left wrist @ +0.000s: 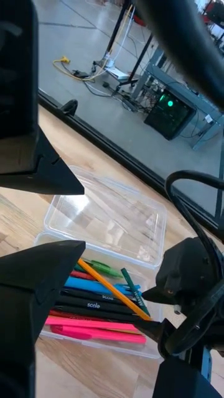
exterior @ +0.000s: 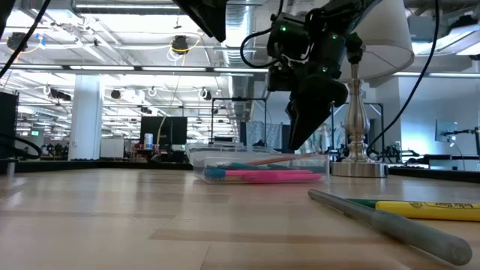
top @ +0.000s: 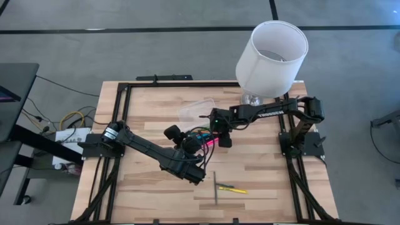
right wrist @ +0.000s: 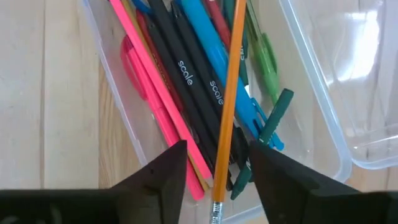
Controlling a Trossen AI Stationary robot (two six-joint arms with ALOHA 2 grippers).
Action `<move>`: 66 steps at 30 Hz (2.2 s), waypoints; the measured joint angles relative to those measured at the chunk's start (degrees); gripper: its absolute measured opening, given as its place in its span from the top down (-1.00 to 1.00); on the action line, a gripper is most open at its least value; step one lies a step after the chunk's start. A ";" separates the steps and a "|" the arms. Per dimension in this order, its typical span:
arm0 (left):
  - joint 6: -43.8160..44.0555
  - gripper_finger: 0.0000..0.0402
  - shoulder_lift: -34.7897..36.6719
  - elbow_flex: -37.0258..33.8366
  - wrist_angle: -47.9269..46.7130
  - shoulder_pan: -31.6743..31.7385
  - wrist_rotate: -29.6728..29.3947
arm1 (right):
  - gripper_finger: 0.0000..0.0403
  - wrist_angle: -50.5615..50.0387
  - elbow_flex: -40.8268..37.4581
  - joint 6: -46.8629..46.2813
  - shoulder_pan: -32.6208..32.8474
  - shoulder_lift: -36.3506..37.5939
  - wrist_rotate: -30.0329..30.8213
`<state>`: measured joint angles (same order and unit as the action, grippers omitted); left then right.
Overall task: Pick & place school supplies into a supply box
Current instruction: Put the yellow pencil into the transparent supply box, then move the gray ballpoint pen near the transparent supply box
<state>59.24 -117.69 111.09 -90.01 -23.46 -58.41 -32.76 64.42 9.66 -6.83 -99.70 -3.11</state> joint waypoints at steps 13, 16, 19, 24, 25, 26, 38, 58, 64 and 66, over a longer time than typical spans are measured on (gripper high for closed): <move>0.00 0.39 0.00 0.00 -0.01 0.00 -0.03 | 0.19 -0.33 -0.05 -0.76 -0.49 -2.73 1.22; 0.01 0.39 0.00 0.00 -0.02 0.00 0.23 | 0.24 -0.35 -0.04 -1.89 0.02 -4.68 0.81; 0.02 0.39 0.00 0.00 -0.02 -0.03 0.55 | 0.28 0.53 -0.05 -3.12 0.10 -4.72 1.40; 0.02 0.39 0.02 0.00 0.02 -0.11 0.55 | 0.45 1.09 0.02 -3.15 0.04 -3.98 3.08; 0.00 0.39 0.02 0.00 -0.01 -0.11 0.55 | 0.51 0.89 0.02 -3.14 0.03 -3.98 3.21; 0.00 0.39 0.02 0.00 0.00 -0.11 0.56 | 0.56 0.44 0.00 -3.14 0.05 -4.00 3.19; 0.00 0.39 0.02 0.00 -0.01 -0.11 0.55 | 0.87 0.78 0.01 -1.70 1.89 -4.01 3.06; -0.04 0.39 0.04 0.00 -0.01 -0.09 -0.37 | 0.42 2.18 0.02 -6.68 3.04 -4.02 -1.95; -0.02 0.39 0.04 0.00 0.09 -0.09 -0.39 | 0.30 1.82 -0.09 -6.65 1.77 -1.07 -1.92; -1.02 0.39 0.04 0.00 1.17 -0.19 -0.34 | 0.28 2.76 0.04 -6.35 1.59 1.29 -1.89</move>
<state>58.23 -117.64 111.09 -88.85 -23.65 -58.75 -30.01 64.47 3.32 -5.24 -98.41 -5.00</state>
